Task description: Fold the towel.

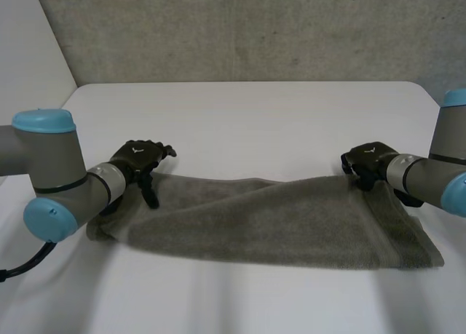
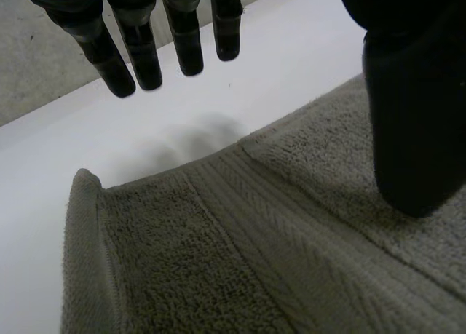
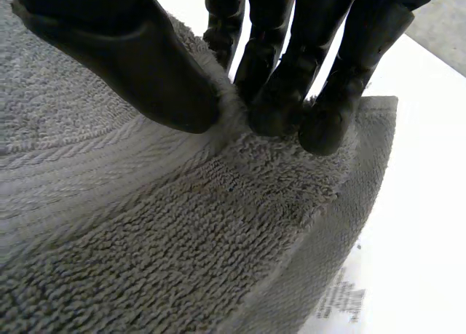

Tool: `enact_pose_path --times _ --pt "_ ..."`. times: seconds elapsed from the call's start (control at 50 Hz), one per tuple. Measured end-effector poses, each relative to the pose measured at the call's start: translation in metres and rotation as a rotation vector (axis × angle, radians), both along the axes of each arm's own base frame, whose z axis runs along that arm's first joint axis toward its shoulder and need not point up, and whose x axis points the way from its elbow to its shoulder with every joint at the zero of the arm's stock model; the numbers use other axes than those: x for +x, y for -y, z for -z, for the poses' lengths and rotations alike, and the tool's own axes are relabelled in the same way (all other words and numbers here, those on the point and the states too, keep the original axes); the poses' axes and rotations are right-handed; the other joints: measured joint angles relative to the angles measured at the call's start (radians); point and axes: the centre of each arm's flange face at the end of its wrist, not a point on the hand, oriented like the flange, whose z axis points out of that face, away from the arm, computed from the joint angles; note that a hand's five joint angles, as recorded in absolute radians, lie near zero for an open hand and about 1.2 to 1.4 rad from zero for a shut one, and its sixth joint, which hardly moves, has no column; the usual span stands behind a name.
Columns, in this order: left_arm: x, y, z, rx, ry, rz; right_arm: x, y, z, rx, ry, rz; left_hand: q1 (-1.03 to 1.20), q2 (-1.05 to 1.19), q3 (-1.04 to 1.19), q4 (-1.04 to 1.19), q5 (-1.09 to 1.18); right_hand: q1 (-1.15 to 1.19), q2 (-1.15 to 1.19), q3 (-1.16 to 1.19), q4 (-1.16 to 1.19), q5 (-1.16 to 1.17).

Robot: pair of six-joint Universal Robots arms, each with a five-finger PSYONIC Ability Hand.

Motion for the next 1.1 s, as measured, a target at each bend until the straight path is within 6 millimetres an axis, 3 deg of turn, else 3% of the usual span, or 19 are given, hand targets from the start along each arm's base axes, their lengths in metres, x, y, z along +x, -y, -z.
enact_pose_path --times 0.1,0.28,0.46,0.72,0.84,1.1 --pt "0.001 0.003 0.004 -0.028 0.052 0.004 0.000 -0.007 -0.007 -0.005 0.011 -0.012 0.129 0.124 0.125 0.133 0.124 0.000 0.000 0.000 0.000 0.000" --pt "0.012 0.012 -0.001 -0.080 0.141 -0.074 -0.003 -0.026 -0.027 -0.074 0.027 -0.022 0.159 0.148 0.158 0.161 0.155 0.000 0.000 0.000 0.000 0.000" --pt "0.018 0.014 -0.004 -0.080 0.157 -0.114 -0.009 -0.040 -0.028 -0.098 0.037 -0.020 0.332 0.326 0.329 0.335 0.320 0.000 0.000 0.000 0.000 0.000" --pt "0.018 0.014 0.002 -0.064 0.160 -0.108 -0.012 -0.040 -0.027 -0.096 0.038 -0.017 0.302 0.291 0.294 0.303 0.281 -0.001 0.000 0.000 0.001 0.000" --pt "0.017 0.018 0.000 -0.078 0.157 -0.108 -0.013 -0.040 -0.026 -0.093 0.035 -0.016 0.146 0.147 0.135 0.149 0.118 -0.001 0.000 0.000 0.001 0.000" --pt "0.018 0.033 -0.001 -0.099 0.152 -0.119 -0.013 -0.041 -0.023 -0.087 0.026 -0.019 0.163 0.154 0.162 0.163 0.163 -0.001 0.000 0.000 0.001 0.000"
